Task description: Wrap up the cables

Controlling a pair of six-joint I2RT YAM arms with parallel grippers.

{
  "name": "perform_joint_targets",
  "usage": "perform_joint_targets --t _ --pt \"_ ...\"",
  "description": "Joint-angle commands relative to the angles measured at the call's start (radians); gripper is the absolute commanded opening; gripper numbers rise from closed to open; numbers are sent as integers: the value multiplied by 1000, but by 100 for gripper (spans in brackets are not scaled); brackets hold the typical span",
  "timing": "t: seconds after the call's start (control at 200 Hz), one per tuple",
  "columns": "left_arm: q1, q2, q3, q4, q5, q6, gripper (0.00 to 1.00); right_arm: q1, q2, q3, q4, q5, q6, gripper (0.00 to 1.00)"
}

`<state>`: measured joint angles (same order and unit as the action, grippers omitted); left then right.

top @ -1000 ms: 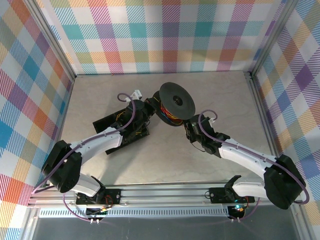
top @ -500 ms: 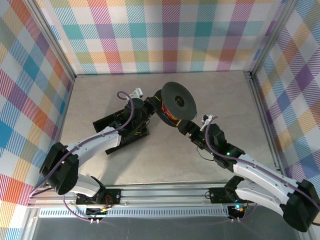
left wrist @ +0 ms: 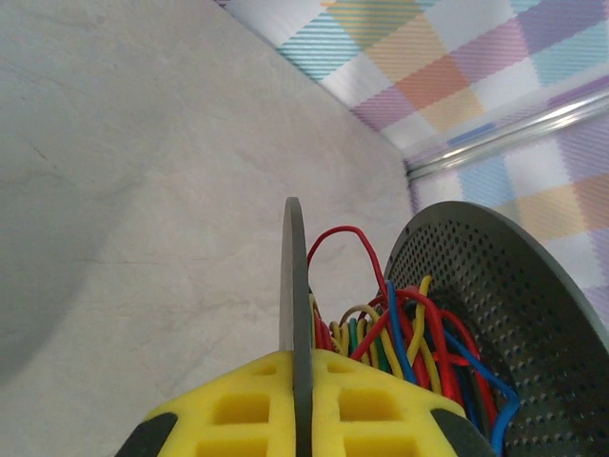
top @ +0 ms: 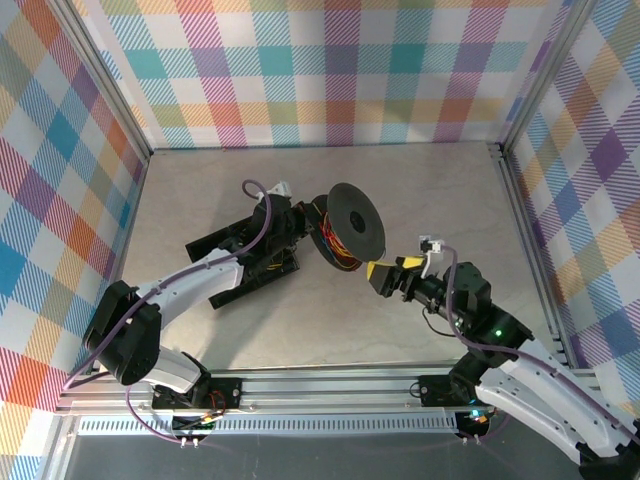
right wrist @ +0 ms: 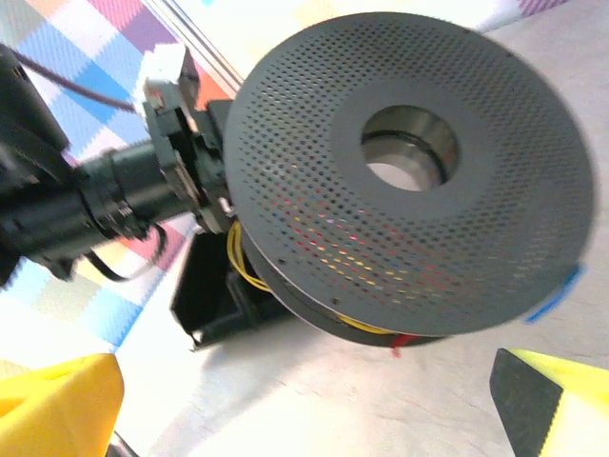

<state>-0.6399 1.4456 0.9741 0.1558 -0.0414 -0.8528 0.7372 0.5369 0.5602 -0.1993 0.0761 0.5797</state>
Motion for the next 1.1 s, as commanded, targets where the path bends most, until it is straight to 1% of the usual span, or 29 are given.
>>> perform_joint_targets --t 0.0,0.125,0.245,0.315,0.37,0.45,0.505,0.525,0.66,0.71,0.81,0.91,1.015,1.095 --pt "6 -126 97 -22 22 113 0 1 -38 68 -224 58 -132 99" --pt "6 -213 128 -196 -14 245 0 1 -56 83 -317 94 -156 99" --pt "-2 -277 162 -342 -91 352 0 1 -53 71 -323 111 -151 99" --pt "-11 -298 178 -389 -141 406 0 1 -41 61 -307 126 -135 99" --pt "-13 -304 187 -415 -152 428 0 1 -20 59 -301 145 -118 99" --pt "-13 -325 188 -426 -186 446 0 -1 33 76 -313 179 -83 99" --pt "-13 -341 193 -426 -205 460 0 -5 86 98 -324 180 -70 99" --pt "-14 -345 199 -462 -220 465 0 -7 106 105 -324 174 -70 99" --pt "-2 -400 248 -558 -338 527 0 -22 269 184 -299 47 -96 99" --pt "12 -411 292 -632 -381 543 0 -24 331 222 -300 25 -99 100" --pt "56 -428 371 -755 -421 578 0 -43 454 296 -268 -75 -129 95" --pt "133 -432 425 -856 -432 583 0 -46 597 399 -243 -200 -162 90" --pt "242 -445 460 -912 -431 586 0 -45 764 530 -240 -326 -190 82" --pt "323 -438 493 -948 -411 587 0 -44 893 642 -236 -427 -198 73"
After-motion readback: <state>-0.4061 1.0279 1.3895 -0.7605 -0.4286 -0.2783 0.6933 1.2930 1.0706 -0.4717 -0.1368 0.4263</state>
